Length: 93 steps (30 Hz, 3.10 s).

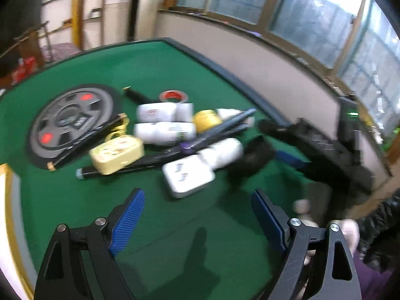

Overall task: Organize rigid objects
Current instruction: 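Close left tool on the white plug charger and lift it, then close right tool on the black round plastic part and lift it, then carry charger with left tool while right tool carries black part into the white tray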

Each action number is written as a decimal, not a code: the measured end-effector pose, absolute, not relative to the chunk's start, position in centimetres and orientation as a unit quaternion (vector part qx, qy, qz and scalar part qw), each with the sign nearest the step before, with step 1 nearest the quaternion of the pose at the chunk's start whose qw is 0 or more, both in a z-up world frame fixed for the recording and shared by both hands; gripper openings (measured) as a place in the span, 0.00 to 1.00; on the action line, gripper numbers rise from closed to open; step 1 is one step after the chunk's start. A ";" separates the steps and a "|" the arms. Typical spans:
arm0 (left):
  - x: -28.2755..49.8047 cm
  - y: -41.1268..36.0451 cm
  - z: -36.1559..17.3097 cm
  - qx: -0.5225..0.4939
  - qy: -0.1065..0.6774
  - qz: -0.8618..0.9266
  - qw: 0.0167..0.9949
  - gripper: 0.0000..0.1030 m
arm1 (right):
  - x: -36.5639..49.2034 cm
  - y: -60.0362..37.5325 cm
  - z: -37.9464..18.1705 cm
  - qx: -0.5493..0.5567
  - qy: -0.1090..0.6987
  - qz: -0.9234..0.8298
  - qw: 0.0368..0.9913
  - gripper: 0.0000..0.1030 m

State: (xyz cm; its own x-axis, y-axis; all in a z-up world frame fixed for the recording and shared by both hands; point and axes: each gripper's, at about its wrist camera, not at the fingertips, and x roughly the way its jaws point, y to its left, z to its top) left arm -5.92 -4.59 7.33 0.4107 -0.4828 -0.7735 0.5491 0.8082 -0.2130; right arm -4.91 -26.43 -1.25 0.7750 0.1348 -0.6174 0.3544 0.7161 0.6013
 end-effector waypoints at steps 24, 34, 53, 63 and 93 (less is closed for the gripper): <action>-4.3 -8.8 4.4 0.173 0.433 -0.321 0.824 0.45 | -4.9 -26.8 -1.7 0.381 0.330 -0.062 0.861 1.00; -7.6 -7.3 4.4 0.185 0.419 -0.333 0.824 0.72 | -4.8 -26.8 -1.7 0.380 0.332 -0.062 0.861 1.00; -11.3 0.5 5.3 0.029 0.413 -0.281 0.866 0.58 | -4.0 -26.4 -1.4 0.339 0.378 -0.051 0.860 1.00; -13.1 3.8 5.7 -0.003 0.407 -0.278 0.870 0.58 | -4.3 -24.0 -0.2 0.278 0.424 -0.076 0.859 0.95; -10.6 15.4 12.1 -0.084 0.375 -0.215 0.898 0.58 | -7.2 -15.9 6.7 0.262 0.413 0.129 0.863 0.35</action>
